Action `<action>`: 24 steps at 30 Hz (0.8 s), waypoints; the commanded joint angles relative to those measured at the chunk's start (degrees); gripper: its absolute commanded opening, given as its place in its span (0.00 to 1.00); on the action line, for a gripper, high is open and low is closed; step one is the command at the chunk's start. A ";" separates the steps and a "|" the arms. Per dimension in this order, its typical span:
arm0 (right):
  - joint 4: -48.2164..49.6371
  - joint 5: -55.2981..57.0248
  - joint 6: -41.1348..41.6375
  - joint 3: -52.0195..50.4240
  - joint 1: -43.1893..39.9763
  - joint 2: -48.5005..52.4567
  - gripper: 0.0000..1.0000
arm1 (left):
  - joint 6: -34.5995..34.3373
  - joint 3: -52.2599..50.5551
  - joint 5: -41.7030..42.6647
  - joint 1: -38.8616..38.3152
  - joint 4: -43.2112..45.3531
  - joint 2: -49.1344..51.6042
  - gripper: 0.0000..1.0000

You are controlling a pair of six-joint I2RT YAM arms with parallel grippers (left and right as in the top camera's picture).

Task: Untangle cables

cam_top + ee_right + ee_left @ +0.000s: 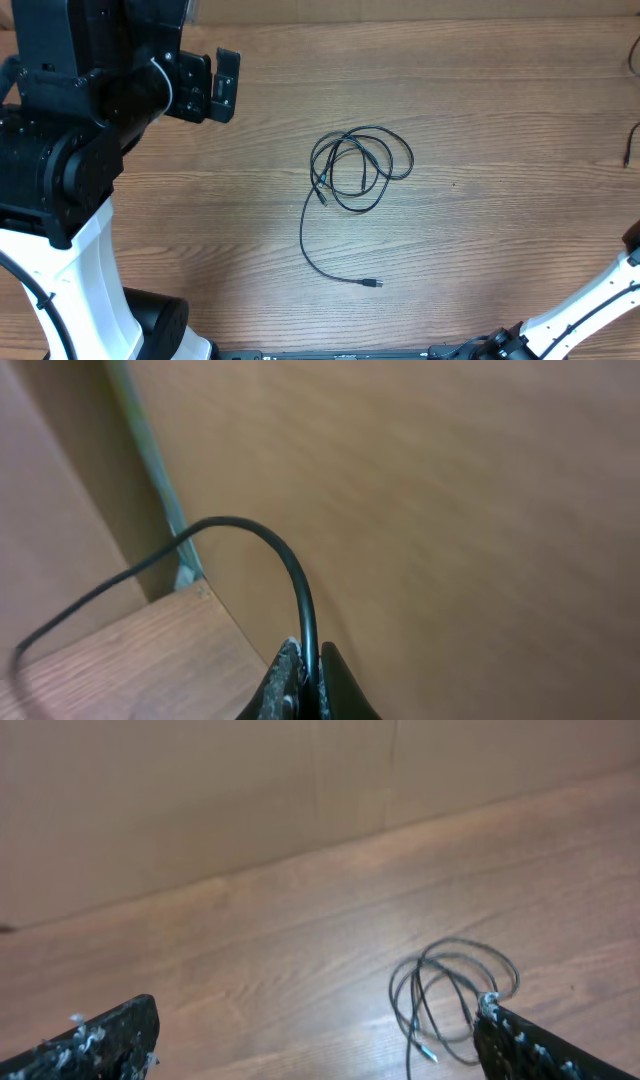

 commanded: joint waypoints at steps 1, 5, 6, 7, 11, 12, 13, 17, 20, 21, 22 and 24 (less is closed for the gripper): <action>0.00 -2.01 1.31 -0.04 0.04 1.16 0.04 | 1.16 0.72 -0.90 0.00 0.83 0.00 1.00; -0.04 -2.03 1.29 -0.28 1.27 1.75 0.04 | 1.16 0.72 -0.87 0.00 0.79 0.00 1.00; -0.07 -2.03 1.29 -0.39 1.84 1.88 0.04 | 1.16 0.72 -0.87 0.00 0.76 0.00 1.00; -0.11 -2.01 1.29 -0.52 2.51 2.08 0.04 | 1.18 0.72 -0.90 0.00 0.79 0.00 1.00; 2.23 -1.99 1.25 -2.49 5.49 2.36 0.04 | 1.60 0.72 -0.87 0.00 0.70 0.00 1.00; 3.28 -2.01 1.27 -2.60 6.23 2.69 0.04 | 1.62 0.72 -0.90 0.00 0.57 0.00 1.00; 4.76 -2.01 1.29 -2.62 7.21 3.21 0.04 | 1.62 0.72 -0.90 0.00 0.48 0.00 1.00; 11.96 -0.11 3.26 -2.62 10.78 4.22 0.04 | 1.60 0.72 -1.46 0.00 0.66 0.00 1.00; 20.83 3.26 4.13 -2.12 13.18 3.96 0.04 | 1.57 0.72 -2.38 0.00 0.98 0.02 1.00; 24.39 3.87 4.33 -1.42 13.99 3.85 0.04 | 1.57 0.72 -2.38 0.00 1.07 0.02 1.00; 27.19 3.85 4.33 -0.33 14.71 3.65 0.04 | 1.53 0.72 -2.36 0.00 1.14 0.02 1.00; 30.01 3.82 4.31 5.49 16.70 2.95 0.04 | 0.55 0.72 -2.36 0.00 1.97 0.02 1.00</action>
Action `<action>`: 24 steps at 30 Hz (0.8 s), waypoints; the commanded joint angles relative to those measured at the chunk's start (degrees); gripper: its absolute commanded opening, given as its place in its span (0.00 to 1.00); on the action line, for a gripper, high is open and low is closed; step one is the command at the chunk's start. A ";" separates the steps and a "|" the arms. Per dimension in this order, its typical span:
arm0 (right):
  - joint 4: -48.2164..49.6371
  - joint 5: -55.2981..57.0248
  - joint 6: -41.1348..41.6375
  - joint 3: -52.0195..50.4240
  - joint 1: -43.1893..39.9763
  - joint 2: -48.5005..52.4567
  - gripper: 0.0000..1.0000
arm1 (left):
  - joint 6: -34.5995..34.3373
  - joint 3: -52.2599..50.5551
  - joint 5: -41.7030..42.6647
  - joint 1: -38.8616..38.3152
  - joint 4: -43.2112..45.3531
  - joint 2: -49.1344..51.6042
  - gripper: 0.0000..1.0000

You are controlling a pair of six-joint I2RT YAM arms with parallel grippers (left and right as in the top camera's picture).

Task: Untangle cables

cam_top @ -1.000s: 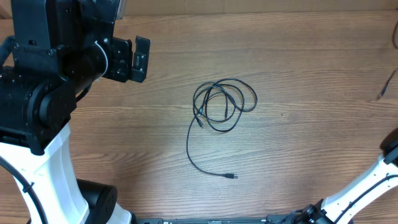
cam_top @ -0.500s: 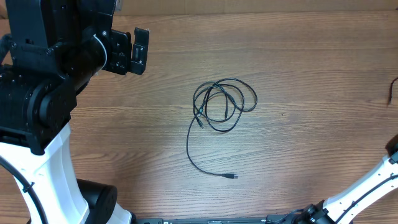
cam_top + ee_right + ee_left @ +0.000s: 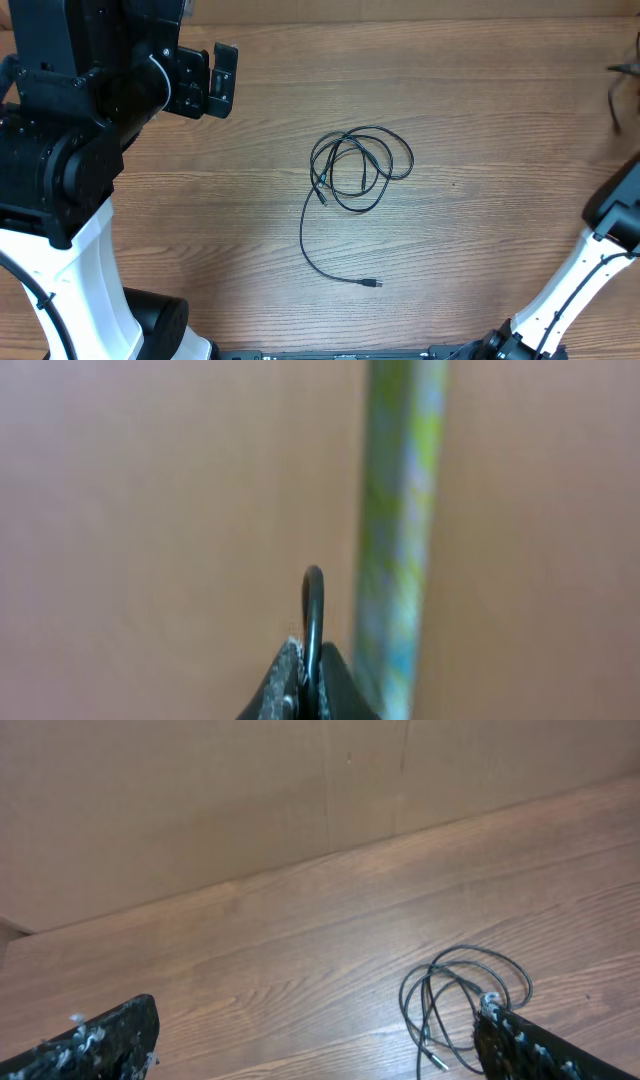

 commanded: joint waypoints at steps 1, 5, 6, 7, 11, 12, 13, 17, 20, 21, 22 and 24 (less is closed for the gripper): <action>2.34 1.84 0.92 8.59 1.57 -1.40 0.04 | 0.07 0.72 -0.94 0.00 1.40 0.02 1.00; 6.14 5.79 0.72 14.16 2.71 -1.40 0.04 | 0.09 0.72 -2.08 0.02 4.66 0.09 1.00; 5.95 6.91 0.76 14.27 2.71 -1.40 0.04 | 0.11 0.72 -2.34 0.02 5.11 0.15 1.00; 5.16 6.95 0.74 14.27 2.69 -1.31 0.04 | 0.11 0.72 -2.43 0.04 5.42 0.31 1.00; -2.32 6.91 0.98 14.25 1.01 1.81 0.04 | 0.33 0.72 -3.96 0.04 5.55 1.42 1.00; -3.85 6.75 1.16 14.25 0.66 2.97 0.04 | 0.33 0.72 -3.93 0.04 5.44 1.68 1.00; -5.77 6.78 1.16 14.25 0.26 4.31 0.04 | 0.31 0.72 -3.91 0.04 5.40 1.90 1.00; -13.03 6.75 1.16 14.21 -1.46 8.33 0.04 | 0.31 0.72 -3.72 0.04 5.42 3.04 1.00; -18.75 6.75 1.14 14.19 -3.08 10.93 0.04 | 0.31 0.72 -3.67 0.04 5.40 3.74 1.00; -21.42 6.73 1.11 13.99 -3.80 11.69 0.04 | 0.33 0.72 -3.65 0.02 5.38 3.89 1.00; -22.18 6.73 1.09 13.99 -3.98 11.87 0.04 | 0.33 0.72 -3.56 0.00 5.38 3.91 1.00; -23.41 6.73 1.11 13.99 -4.07 11.98 0.04 | 0.35 0.72 -3.28 0.00 5.31 3.91 1.00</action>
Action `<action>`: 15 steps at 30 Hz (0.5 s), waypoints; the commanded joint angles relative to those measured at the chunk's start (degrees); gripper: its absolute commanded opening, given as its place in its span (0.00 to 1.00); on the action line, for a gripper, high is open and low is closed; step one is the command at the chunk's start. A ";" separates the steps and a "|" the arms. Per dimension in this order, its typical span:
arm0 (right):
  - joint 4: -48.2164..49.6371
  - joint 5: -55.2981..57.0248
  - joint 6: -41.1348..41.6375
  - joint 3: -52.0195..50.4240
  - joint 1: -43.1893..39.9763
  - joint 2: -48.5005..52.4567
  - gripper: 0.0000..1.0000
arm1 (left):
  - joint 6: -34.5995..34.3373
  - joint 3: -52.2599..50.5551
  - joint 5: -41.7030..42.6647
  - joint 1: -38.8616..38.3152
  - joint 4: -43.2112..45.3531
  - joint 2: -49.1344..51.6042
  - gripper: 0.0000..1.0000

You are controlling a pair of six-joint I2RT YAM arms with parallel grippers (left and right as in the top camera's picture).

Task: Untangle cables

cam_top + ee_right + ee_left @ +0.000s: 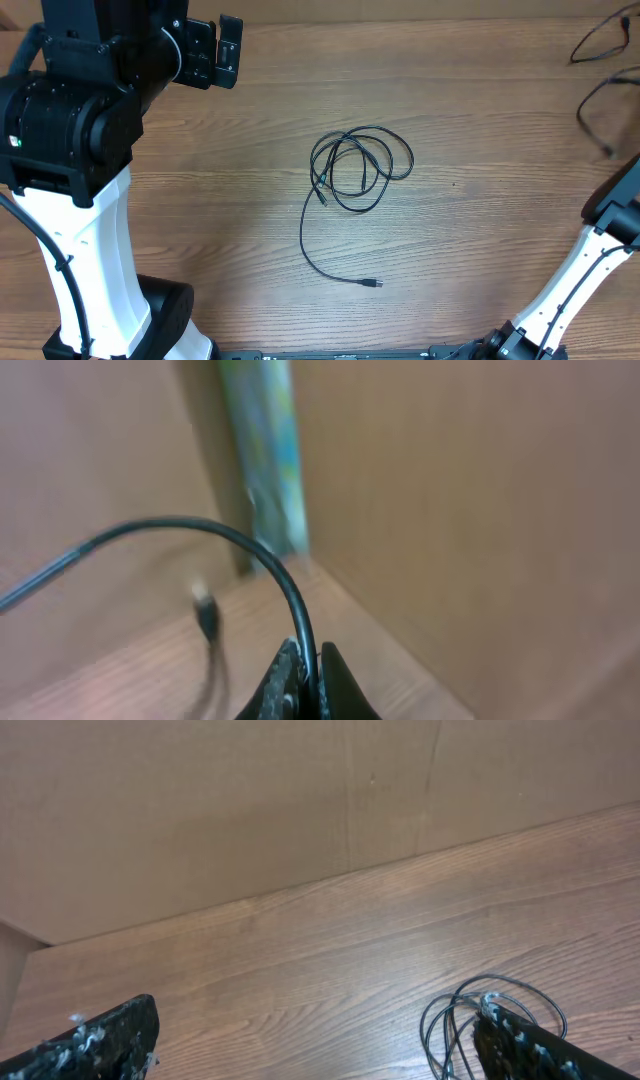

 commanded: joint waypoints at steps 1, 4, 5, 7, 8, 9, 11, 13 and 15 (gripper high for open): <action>-0.46 0.52 0.37 0.52 -0.11 -1.05 0.04 | 0.39 0.72 -0.31 0.00 0.15 0.31 1.00; -0.70 0.52 0.39 0.52 -0.04 -1.05 1.00 | 0.76 0.72 -0.28 0.00 -0.20 0.31 1.00; -0.31 0.50 0.44 0.52 -0.04 -1.05 1.00 | 0.76 0.72 -0.31 0.00 -0.24 0.31 1.00; -0.44 0.07 0.96 0.52 0.09 -1.14 1.00 | 0.92 0.72 -0.31 0.00 -0.17 0.31 1.00; -0.79 -0.52 0.98 0.52 0.20 -1.40 1.00 | 1.22 0.72 -0.28 0.00 -0.17 0.31 1.00; -1.79 -1.16 0.70 0.55 0.35 -2.21 1.00 | 1.25 0.72 -0.33 0.00 -0.17 0.31 1.00; -3.91 -1.84 0.61 0.55 0.81 -4.42 1.00 | 1.25 0.72 -0.31 0.00 -0.15 0.31 1.00; -6.80 -2.49 0.59 0.59 1.62 -8.22 1.00 | 1.25 0.72 -0.33 0.00 0.07 0.33 1.00; -11.89 -2.47 0.61 0.59 2.75 -13.05 1.00 | 1.22 0.72 -0.39 0.00 0.59 0.37 1.00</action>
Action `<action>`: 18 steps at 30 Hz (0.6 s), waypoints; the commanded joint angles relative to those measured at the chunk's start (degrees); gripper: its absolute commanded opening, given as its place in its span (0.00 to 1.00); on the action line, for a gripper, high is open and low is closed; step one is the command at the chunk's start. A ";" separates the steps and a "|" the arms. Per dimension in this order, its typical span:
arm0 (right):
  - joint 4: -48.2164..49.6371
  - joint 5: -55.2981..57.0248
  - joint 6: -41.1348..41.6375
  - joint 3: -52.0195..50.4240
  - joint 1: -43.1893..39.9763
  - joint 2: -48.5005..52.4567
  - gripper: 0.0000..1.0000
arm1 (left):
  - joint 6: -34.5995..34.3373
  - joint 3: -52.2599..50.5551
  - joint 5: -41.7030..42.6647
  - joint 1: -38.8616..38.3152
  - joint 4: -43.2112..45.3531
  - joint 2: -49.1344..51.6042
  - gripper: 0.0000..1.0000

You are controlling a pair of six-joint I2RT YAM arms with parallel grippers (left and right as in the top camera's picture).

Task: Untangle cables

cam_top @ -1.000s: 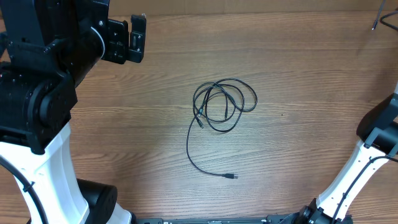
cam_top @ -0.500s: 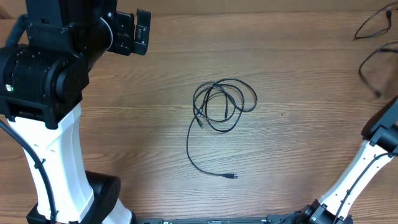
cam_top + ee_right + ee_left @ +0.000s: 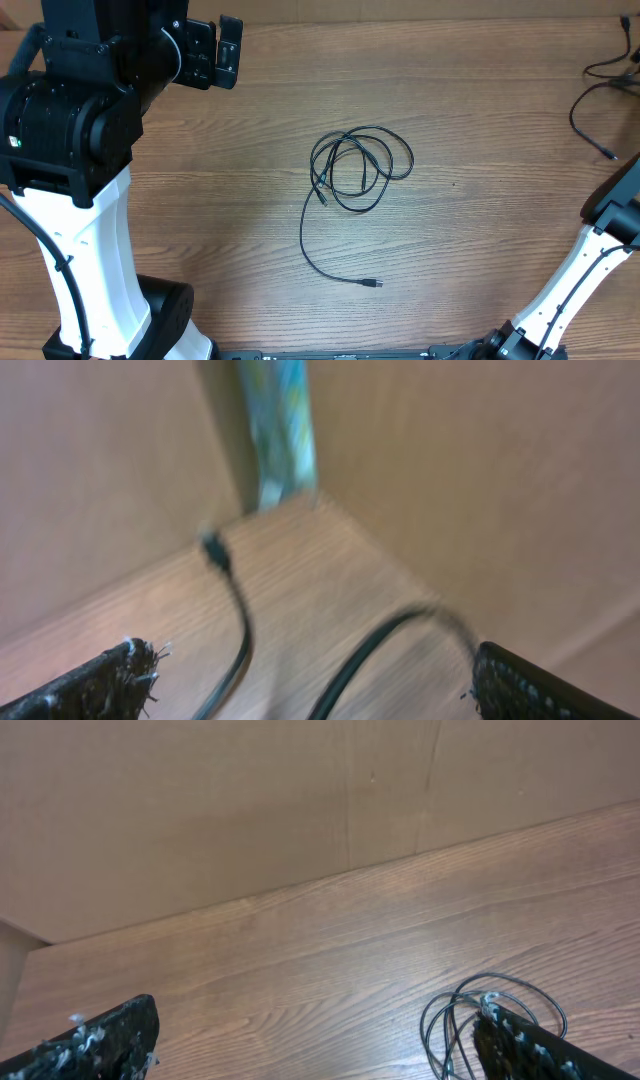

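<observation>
A thin black cable [image 3: 355, 170] lies coiled in loose loops at mid-table, one plug end trailing toward the front; part of the coil [image 3: 490, 1015] shows by the right finger in the left wrist view. A second black cable [image 3: 592, 95] lies at the far right edge, blurred in the right wrist view [image 3: 380, 650] between the open fingers. My left gripper [image 3: 222, 52] hovers open at the back left, well away from the coil. My right gripper [image 3: 310, 680] is open over the second cable, touching nothing.
A brown cardboard wall [image 3: 250, 810] runs along the table's back edge. A strip of greenish tape [image 3: 275, 420] marks the back right corner. The left arm's black and white body [image 3: 70, 150] stands over the table's left side.
My right gripper has opened and let go of the second cable, which now lies on the table at the far right edge. The left gripper and the coil have not moved.
My right gripper was shut on the second cable off the right edge, then held it higher toward the back right corner. My left gripper stayed open and drew back toward the back wall. The right gripper is now open and the cable lies loose.
</observation>
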 commanded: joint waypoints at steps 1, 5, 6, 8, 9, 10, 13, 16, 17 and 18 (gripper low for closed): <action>-5.84 -1.05 0.22 0.59 2.73 -14.84 1.00 | 1.16 0.72 -0.70 0.00 0.94 0.46 1.00; -20.13 -1.49 3.30 0.59 7.02 -26.21 1.00 | 0.37 0.72 -0.96 0.00 0.39 0.52 1.00; -22.34 -2.21 4.11 0.59 8.13 -28.33 1.00 | 0.26 0.72 -0.96 0.00 0.37 0.52 1.00; -27.21 -6.60 4.22 0.59 11.08 -32.76 1.00 | 0.26 0.72 -0.94 0.00 0.37 0.52 1.00; -31.10 -11.47 4.22 0.59 13.73 -35.78 1.00 | 0.26 0.72 -0.94 0.00 0.39 0.52 1.00; -32.74 -13.25 4.22 0.59 14.80 -36.83 1.00 | 0.17 0.72 -0.87 0.00 0.39 0.55 1.00; -43.80 -17.51 4.31 0.59 19.87 -40.39 1.00 | -0.61 0.72 -0.70 0.00 0.22 0.57 1.00; -58.40 -21.29 4.24 0.59 25.18 -41.53 1.00 | -0.55 0.72 -0.76 0.00 0.48 0.57 1.00; -63.91 -21.64 4.20 0.57 27.30 -41.48 1.00 | -0.22 0.72 -0.81 0.00 0.83 0.57 1.00; -66.69 -21.59 3.80 0.48 28.50 -41.35 1.00 | -0.11 0.72 -0.83 0.00 1.14 0.57 1.00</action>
